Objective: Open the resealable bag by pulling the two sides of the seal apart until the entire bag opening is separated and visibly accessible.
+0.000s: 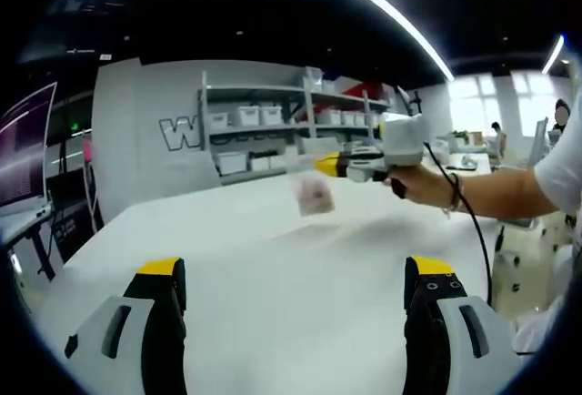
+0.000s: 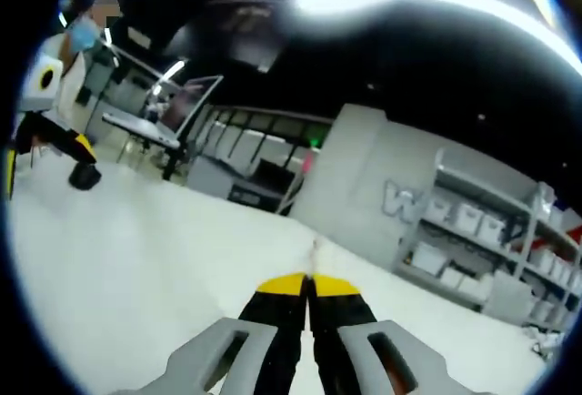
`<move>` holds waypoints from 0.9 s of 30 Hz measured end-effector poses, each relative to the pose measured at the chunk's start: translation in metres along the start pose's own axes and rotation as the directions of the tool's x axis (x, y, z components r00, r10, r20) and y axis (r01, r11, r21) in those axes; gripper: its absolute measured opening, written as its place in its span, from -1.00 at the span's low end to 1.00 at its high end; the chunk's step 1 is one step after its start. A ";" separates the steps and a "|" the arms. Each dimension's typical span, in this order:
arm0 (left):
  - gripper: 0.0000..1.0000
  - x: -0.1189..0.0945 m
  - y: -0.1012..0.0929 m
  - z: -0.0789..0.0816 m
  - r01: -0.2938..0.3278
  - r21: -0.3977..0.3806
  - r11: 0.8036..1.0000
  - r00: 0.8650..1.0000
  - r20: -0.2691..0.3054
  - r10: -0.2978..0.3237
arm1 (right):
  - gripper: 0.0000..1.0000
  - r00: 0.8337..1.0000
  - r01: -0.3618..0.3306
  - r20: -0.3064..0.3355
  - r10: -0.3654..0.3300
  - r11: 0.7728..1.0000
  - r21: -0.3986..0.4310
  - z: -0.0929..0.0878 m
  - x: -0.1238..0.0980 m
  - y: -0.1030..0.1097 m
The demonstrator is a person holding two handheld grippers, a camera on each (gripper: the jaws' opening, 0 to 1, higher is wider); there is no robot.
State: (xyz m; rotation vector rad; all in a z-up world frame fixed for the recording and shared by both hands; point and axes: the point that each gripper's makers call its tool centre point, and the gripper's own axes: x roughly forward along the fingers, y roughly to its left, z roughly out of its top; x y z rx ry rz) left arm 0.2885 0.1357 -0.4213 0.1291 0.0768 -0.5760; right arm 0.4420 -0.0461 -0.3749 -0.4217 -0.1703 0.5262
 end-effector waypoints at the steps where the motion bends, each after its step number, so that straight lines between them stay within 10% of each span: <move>1: 0.99 0.000 0.000 0.000 0.000 0.000 1.000 1.000 0.000 0.000 | -1.00 1.000 0.002 0.002 -0.002 1.000 0.000 0.001 -0.001 0.000; 27: 0.99 0.004 0.001 0.005 0.011 0.013 1.000 1.000 0.009 -0.011 | -1.00 0.999 0.003 0.034 -0.004 1.000 0.027 0.008 -0.026 0.009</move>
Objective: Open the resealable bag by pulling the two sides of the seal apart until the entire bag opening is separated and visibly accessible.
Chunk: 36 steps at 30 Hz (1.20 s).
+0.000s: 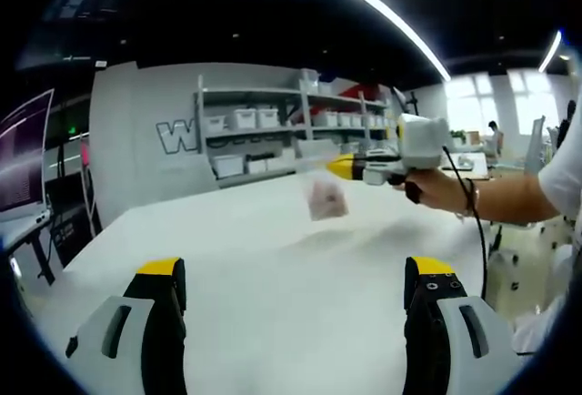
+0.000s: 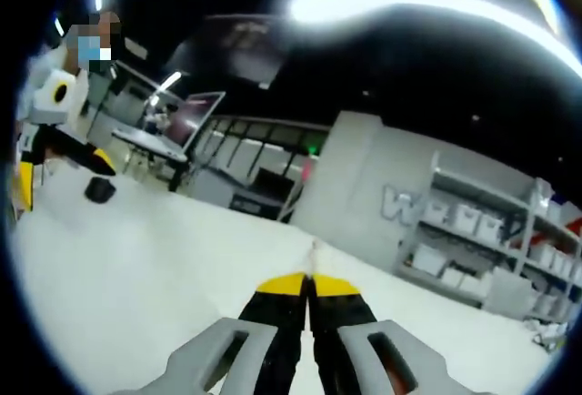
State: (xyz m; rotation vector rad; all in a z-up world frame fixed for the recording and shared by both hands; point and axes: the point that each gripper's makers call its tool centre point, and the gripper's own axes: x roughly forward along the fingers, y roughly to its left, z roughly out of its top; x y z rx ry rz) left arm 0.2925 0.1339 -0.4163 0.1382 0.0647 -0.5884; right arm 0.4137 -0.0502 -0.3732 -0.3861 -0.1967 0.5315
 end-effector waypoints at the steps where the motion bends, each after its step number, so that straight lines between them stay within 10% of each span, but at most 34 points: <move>1: 0.99 0.000 0.000 0.000 0.000 0.000 1.000 1.000 0.000 0.000 | -1.00 1.000 0.000 0.000 0.000 1.000 -0.001 0.000 -0.001 0.000; 36: 0.99 0.002 0.001 0.001 0.011 0.006 1.000 1.000 0.004 -0.011 | -1.00 0.997 -0.017 0.073 0.013 0.999 0.046 0.023 -0.044 0.021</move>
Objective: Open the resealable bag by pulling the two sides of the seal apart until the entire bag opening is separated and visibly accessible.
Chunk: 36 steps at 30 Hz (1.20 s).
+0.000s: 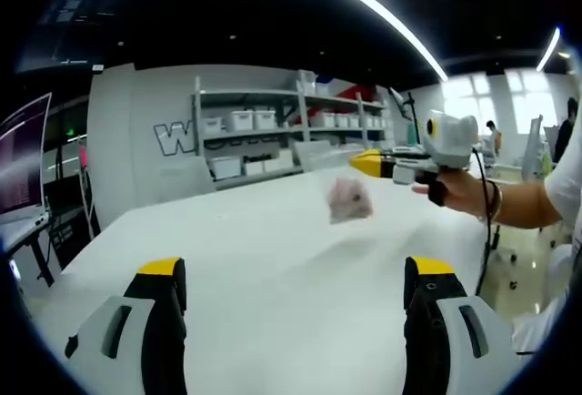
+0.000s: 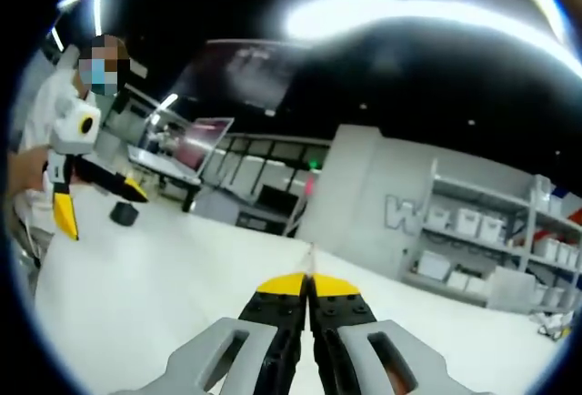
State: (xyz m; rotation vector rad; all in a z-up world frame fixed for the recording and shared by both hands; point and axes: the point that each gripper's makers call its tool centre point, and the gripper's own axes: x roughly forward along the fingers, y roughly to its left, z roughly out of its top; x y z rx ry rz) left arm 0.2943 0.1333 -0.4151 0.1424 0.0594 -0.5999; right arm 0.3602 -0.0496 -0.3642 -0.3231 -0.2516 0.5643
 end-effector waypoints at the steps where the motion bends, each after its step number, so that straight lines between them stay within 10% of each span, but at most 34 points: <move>1: 0.99 0.000 0.000 0.000 0.001 0.000 1.000 1.000 0.000 -0.001 | -1.00 1.000 -0.003 0.000 0.003 1.000 0.000 0.000 -0.001 0.001; 36: 0.98 0.005 -0.003 0.002 0.017 0.001 1.000 1.000 0.005 -0.017 | -1.00 0.999 -0.027 0.044 0.027 0.999 0.021 0.017 -0.034 0.024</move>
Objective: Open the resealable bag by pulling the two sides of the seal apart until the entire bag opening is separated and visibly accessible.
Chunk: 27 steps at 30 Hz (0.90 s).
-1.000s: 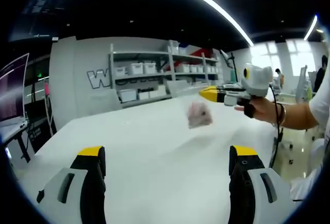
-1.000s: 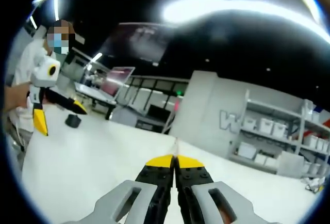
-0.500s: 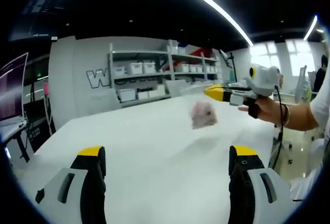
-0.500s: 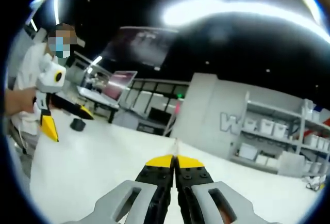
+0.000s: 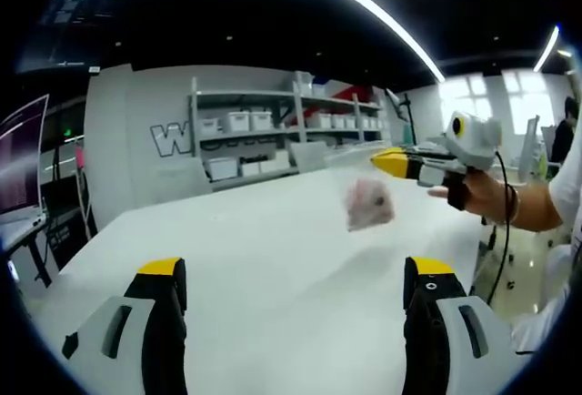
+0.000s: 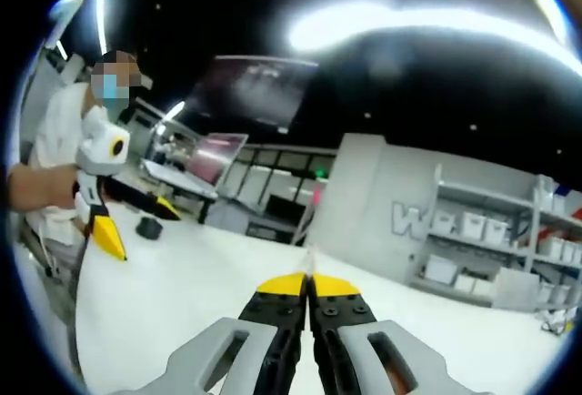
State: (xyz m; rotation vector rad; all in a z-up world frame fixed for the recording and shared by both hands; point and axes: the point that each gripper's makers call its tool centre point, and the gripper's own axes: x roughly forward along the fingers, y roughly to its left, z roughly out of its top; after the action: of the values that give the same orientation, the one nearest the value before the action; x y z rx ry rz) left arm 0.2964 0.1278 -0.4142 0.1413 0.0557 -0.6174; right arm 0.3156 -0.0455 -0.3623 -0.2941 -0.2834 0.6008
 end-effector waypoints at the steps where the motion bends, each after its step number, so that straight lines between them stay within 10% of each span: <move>1: 0.98 0.000 0.000 0.000 0.002 0.000 1.000 1.000 0.000 -0.002 | -1.00 1.000 -0.001 0.000 0.001 1.000 0.002 0.000 -0.001 0.001; 27: 0.97 0.001 -0.002 -0.005 0.021 0.011 1.000 1.000 -0.014 -0.021 | -1.00 1.000 -0.019 -0.008 0.019 1.000 0.012 -0.003 -0.021 0.018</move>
State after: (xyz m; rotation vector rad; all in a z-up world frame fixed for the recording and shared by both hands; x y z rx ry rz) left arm 0.2966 0.1264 -0.4199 0.1557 0.0672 -0.6375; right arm 0.2912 -0.0442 -0.3746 -0.2876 -0.2695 0.6196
